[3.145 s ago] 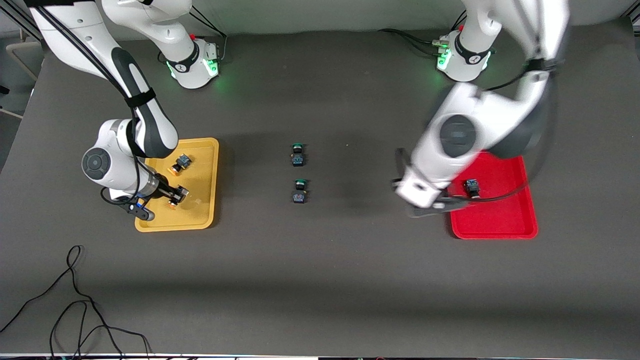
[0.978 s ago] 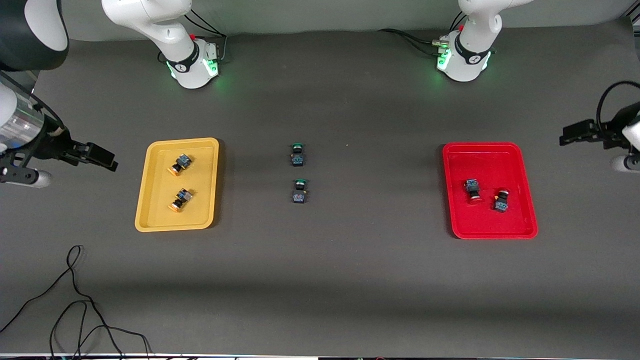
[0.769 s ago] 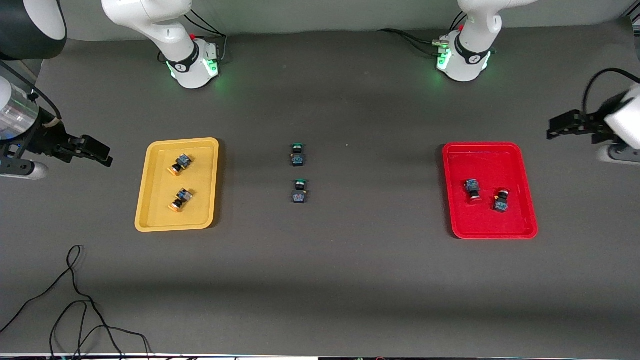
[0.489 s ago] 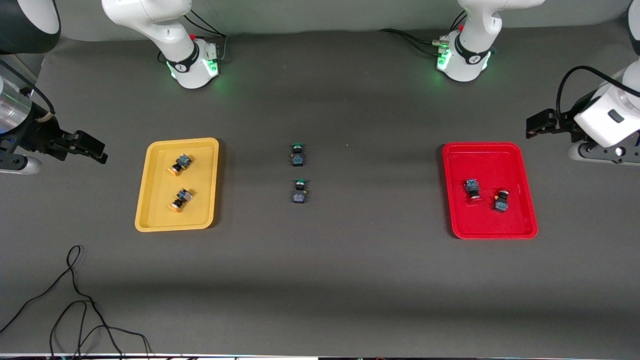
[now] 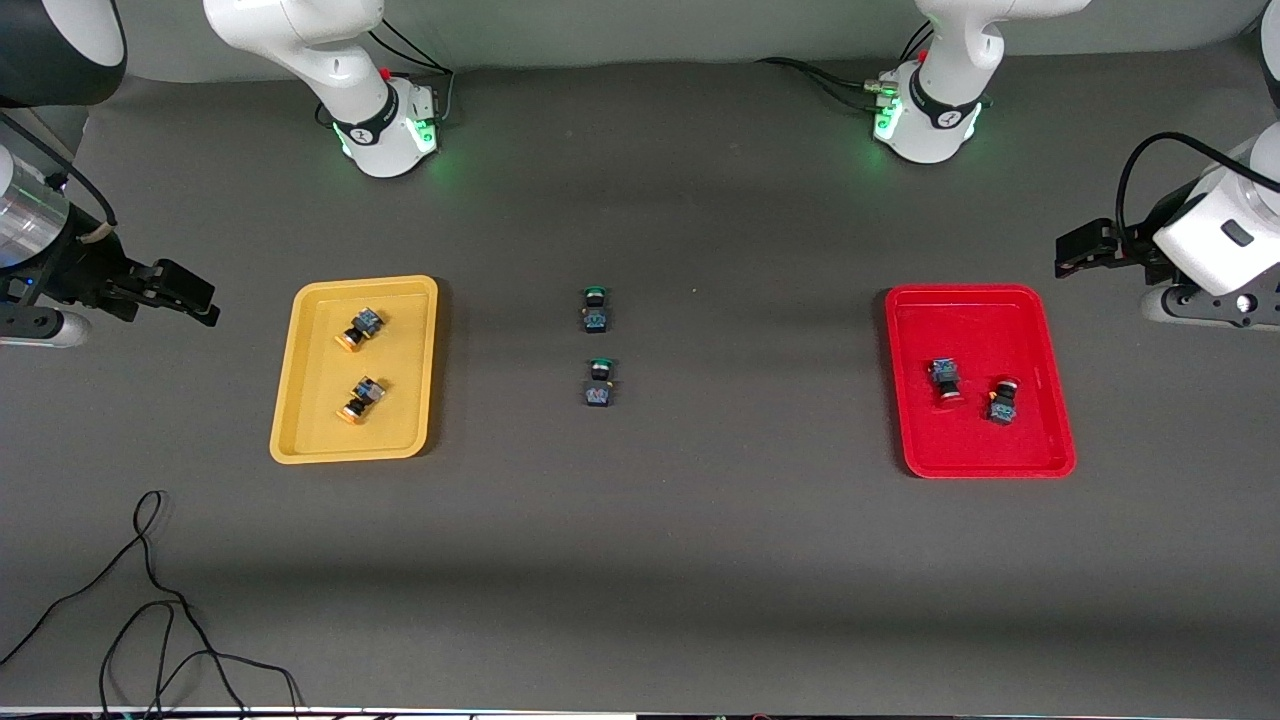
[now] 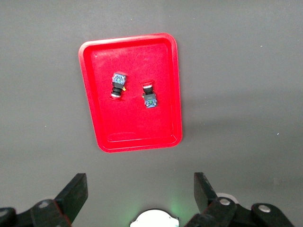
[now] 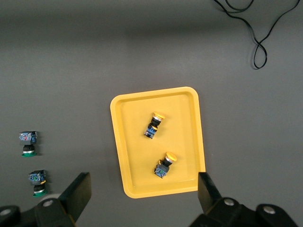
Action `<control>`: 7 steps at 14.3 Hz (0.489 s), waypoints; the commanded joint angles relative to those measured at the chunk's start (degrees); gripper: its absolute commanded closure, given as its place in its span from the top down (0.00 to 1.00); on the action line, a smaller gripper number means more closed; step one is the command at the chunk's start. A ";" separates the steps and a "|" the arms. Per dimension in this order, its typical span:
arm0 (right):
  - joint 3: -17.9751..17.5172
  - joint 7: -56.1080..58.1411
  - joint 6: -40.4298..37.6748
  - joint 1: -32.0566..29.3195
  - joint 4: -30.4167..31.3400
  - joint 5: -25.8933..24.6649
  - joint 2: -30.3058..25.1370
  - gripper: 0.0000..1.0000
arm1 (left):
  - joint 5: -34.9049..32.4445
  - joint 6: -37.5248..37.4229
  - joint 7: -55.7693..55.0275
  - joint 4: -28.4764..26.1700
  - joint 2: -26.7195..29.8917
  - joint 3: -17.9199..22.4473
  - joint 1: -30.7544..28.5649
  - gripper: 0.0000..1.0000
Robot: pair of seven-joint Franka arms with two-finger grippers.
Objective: Place red and yellow buttons in trays
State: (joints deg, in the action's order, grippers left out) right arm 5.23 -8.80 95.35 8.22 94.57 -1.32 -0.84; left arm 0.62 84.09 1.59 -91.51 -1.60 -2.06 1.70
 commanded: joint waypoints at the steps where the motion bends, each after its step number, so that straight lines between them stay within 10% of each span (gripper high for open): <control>1: -0.93 1.41 -0.34 -1.10 0.80 0.09 -1.98 1.00 | -0.18 0.20 -0.63 0.02 0.46 0.57 0.76 1.00; 7: -1.19 1.33 -1.48 -0.84 0.44 0.18 -1.98 1.00 | -0.36 0.55 -0.01 0.10 0.46 0.66 0.67 1.00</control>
State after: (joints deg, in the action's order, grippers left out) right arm 4.74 -8.71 94.99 7.97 94.56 -1.32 -1.68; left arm 0.59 84.41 1.60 -91.51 -1.60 -2.01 1.70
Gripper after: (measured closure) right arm 0.000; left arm 0.000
